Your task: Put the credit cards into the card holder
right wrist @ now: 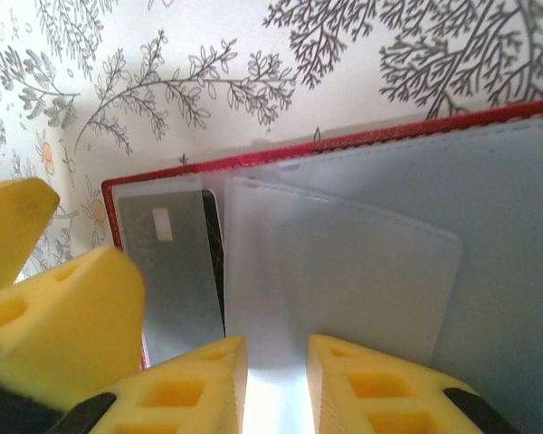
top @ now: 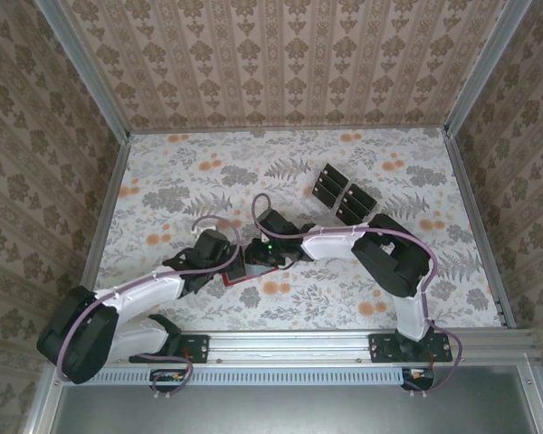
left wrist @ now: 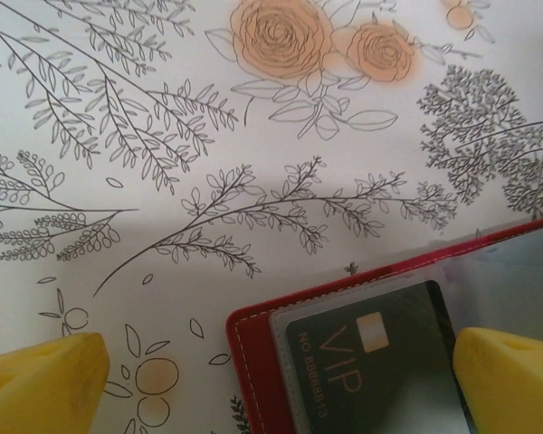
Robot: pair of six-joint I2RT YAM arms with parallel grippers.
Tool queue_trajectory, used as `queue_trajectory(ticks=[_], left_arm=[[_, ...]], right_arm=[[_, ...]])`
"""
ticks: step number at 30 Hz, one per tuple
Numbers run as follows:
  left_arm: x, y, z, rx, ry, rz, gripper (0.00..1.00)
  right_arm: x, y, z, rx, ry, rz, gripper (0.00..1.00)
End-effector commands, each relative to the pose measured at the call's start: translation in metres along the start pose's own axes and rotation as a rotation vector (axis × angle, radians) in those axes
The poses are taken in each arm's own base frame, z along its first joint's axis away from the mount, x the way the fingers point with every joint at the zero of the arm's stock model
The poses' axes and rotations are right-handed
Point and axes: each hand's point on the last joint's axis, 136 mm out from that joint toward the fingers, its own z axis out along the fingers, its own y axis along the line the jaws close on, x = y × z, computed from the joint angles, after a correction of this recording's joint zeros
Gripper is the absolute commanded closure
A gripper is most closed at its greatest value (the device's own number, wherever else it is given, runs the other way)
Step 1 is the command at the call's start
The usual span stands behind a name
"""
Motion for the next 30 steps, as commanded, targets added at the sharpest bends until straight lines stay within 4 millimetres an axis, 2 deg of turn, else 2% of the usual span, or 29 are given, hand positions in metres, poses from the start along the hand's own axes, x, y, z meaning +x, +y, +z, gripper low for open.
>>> queue_trajectory(ticks=[1, 9, 13, 17, 30], left_arm=[[0.003, -0.005, -0.005, 0.056, -0.008, 0.010, 0.00], [0.009, -0.005, -0.012, 0.088, -0.023, 0.000, 0.00], [0.009, -0.008, -0.013, 0.091, -0.023, 0.006, 0.00], [0.009, -0.012, -0.013, 0.093, -0.025, 0.014, 0.00], [0.014, -0.018, -0.012, 0.059, -0.029, 0.052, 0.00]], right_arm=[[-0.010, -0.009, 0.000, 0.017, -0.033, 0.057, 0.69], [-0.038, 0.004, -0.022, -0.038, -0.093, 0.065, 0.66], [-0.051, 0.000, -0.034, -0.031, -0.114, 0.054, 0.67], [-0.058, -0.009, -0.034, -0.015, -0.102, 0.039, 0.70], [-0.041, -0.007, -0.009, -0.046, -0.013, 0.010, 0.81]])
